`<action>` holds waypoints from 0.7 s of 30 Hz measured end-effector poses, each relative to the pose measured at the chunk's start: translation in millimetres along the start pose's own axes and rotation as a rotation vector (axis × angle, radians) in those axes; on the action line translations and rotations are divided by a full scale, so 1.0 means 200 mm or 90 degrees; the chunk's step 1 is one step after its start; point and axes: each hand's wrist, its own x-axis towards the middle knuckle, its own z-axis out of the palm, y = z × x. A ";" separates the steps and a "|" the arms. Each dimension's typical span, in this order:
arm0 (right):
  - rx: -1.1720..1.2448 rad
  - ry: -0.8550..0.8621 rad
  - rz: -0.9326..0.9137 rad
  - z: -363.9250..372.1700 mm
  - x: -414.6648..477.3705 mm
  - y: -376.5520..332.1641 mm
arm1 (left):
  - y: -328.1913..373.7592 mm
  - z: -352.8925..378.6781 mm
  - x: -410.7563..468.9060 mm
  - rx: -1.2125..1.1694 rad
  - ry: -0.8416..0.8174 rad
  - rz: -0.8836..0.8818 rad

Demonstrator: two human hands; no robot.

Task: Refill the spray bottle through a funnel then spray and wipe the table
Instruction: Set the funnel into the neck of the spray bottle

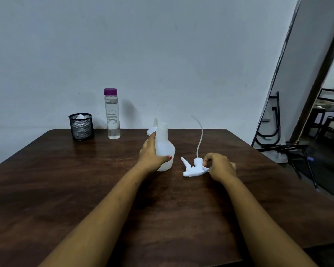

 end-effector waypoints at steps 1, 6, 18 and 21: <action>0.010 0.008 0.007 -0.01 -0.01 0.00 | 0.00 0.00 0.00 -0.001 0.002 0.001; 0.108 0.019 -0.038 0.02 -0.02 -0.09 | 0.00 0.01 -0.01 -0.003 0.010 0.001; -0.001 -0.019 -0.053 0.00 -0.06 -0.13 | 0.00 0.01 -0.01 -0.012 0.010 0.007; 0.055 0.037 -0.098 -0.01 -0.06 -0.19 | 0.00 0.01 -0.02 0.007 0.021 0.011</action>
